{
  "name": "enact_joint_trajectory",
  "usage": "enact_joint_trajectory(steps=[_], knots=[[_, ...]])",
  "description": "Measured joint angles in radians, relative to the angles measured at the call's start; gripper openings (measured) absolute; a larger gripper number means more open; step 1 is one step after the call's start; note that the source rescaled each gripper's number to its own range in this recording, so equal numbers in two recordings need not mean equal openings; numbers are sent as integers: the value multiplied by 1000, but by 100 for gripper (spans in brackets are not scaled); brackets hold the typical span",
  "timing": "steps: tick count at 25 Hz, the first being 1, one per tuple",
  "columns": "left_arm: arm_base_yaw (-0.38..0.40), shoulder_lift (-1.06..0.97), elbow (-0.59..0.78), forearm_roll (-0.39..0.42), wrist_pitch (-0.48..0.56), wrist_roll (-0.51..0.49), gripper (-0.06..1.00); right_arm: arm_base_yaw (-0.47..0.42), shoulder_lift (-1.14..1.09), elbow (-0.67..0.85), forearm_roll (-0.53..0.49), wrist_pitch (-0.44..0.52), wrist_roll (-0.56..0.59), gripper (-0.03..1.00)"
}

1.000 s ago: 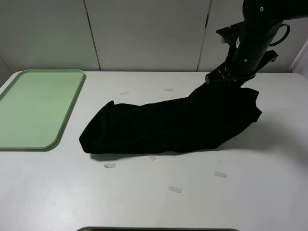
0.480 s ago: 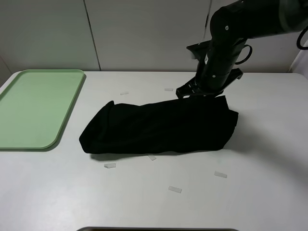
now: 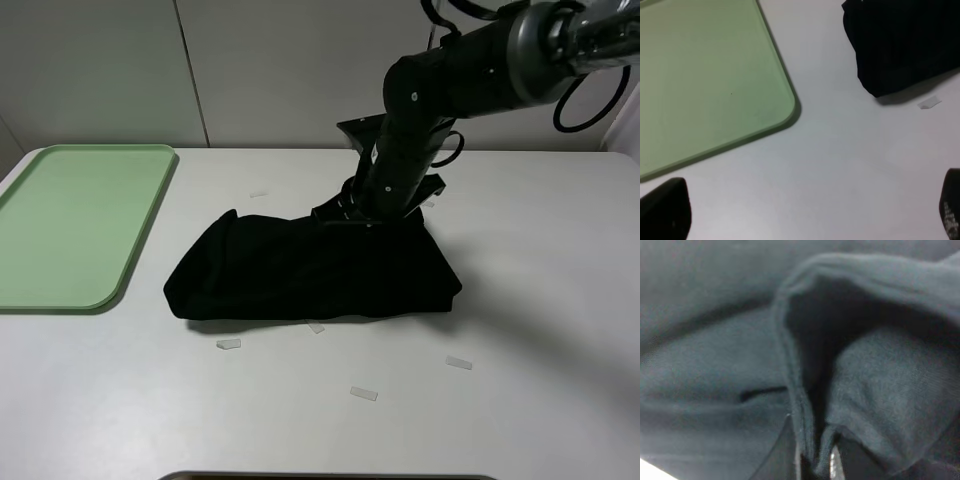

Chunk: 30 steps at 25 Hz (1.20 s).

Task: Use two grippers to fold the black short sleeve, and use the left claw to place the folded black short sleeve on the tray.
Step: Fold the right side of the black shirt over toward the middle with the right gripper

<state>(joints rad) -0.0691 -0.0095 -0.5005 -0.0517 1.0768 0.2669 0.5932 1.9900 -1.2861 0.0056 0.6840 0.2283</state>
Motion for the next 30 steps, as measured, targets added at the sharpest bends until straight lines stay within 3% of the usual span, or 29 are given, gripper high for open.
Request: enact_joint_trajectory(steps=[4,6,10,12,17,23,25,30], knots=[[0,0,0,0,0,0,100,3,35,0,6,-29,0,2],[0,0,0,0,0,0,100,3,41,0,8,-43,-6,13],[0,0,0,0,0,1,100,3,37,0,8,-56,-62,78],[0,0,0,0,0,3,100,3,22,0,6,-58,-86,92],[0,0,0,0,0,4,100,3,-40,0,-6,-52,-99,99],[0,0,0,0,0,4,100,-18,-168,0,-140,-48,-103,100],[0,0,0,0,0,4,100,-77,-182,0,-216,-31,-103,100],[0,0,0,0,0,4,100,-186,-164,1,-296,4,-103,100]])
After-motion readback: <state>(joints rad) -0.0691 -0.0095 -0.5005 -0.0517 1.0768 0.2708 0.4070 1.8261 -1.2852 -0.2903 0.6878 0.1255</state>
